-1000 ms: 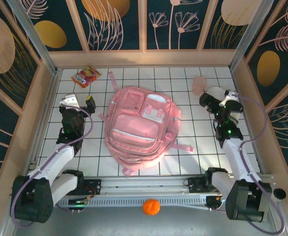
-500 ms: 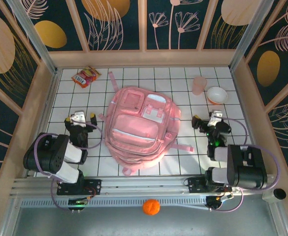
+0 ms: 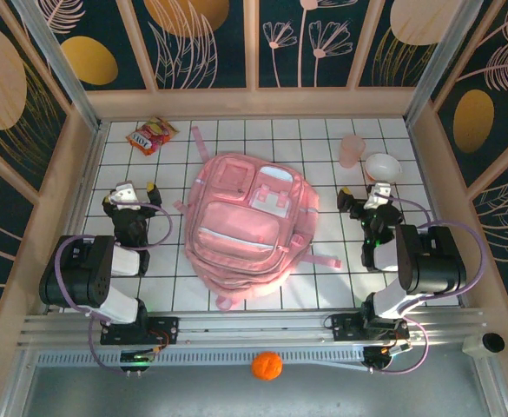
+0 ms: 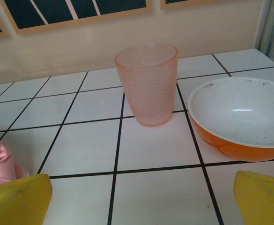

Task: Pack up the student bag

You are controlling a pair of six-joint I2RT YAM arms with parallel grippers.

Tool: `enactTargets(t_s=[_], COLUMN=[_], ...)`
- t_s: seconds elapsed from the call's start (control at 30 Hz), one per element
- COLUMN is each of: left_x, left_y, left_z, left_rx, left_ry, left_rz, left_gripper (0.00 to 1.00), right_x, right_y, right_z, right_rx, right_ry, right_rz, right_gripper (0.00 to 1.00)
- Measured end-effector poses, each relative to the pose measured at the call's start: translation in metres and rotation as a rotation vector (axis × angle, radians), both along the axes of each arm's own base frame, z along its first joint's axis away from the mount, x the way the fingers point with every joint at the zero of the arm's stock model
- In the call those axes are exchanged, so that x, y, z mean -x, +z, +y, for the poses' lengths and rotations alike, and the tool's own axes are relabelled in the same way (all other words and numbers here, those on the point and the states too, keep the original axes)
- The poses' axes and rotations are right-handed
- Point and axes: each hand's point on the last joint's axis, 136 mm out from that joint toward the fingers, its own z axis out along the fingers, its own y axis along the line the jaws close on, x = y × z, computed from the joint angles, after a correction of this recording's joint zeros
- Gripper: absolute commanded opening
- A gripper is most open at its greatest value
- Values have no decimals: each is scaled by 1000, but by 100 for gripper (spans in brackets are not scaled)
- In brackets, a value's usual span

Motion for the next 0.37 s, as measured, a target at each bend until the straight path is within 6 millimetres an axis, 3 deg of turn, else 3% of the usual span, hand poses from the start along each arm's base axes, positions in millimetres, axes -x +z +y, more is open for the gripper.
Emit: enactTargets(t_s=[0.37], left_x=[0], left_y=[0], left_z=[0], left_rx=[5], left_ry=[0], left_rz=[-1], left_gripper=[99], right_x=[0], right_y=[1], right_z=[-1], right_rx=[1], right_ry=[-4], right_rz=[-4], right_gripper=[99])
